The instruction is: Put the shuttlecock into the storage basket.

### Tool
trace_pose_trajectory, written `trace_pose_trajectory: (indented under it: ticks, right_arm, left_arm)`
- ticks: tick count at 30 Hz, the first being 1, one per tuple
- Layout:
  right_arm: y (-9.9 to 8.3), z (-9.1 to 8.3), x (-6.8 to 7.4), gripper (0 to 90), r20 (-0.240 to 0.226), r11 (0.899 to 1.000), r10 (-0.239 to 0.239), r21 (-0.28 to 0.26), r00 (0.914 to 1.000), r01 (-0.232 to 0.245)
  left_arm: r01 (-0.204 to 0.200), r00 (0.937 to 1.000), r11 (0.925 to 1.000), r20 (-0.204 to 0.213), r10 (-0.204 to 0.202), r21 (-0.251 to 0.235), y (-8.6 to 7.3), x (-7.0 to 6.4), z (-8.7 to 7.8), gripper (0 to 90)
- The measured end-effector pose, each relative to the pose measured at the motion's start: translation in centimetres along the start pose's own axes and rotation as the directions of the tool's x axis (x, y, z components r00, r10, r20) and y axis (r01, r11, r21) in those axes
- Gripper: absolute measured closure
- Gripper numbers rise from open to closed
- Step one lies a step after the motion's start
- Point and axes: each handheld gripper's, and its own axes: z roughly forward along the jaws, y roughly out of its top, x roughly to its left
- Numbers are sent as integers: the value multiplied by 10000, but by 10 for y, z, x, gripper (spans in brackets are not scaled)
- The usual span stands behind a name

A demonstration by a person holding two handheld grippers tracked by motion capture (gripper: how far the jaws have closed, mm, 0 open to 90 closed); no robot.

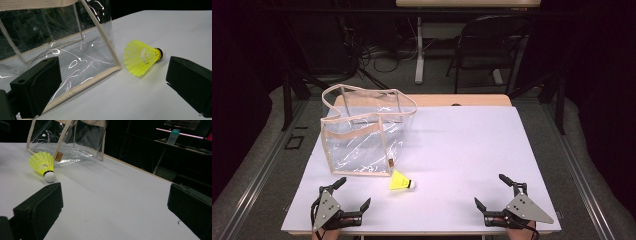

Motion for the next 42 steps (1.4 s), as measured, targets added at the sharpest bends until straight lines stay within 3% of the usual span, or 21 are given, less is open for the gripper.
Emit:
trace_pose_trajectory:
  ticks: [9, 17, 21, 42]
  right_arm:
    - [-1, 1, -1, 0, -99, 10000, -10, 17, 10000, 10]
    - [-1, 3, -2, 0, -153, 9999, 70, 105, 9999, -68]
    - [-2, 4, -2, 0, -179, 9999, 48, 132, 9998, -46]
    - [-2, 5, -3, 0, -210, 9995, 108, 285, 9997, -101]
  left_arm:
    - [94, 9999, 9999, 94, -96, 139, 1, 1, 1, 1]
    - [271, 9988, 9993, 396, -282, 271, 5, 4, 3, 1]
    - [525, 9957, 9970, 736, -566, 570, 8, 6, 7, 0]
    - [133, 9873, 9953, 1562, -282, 955, 28, 0, 24, 0]
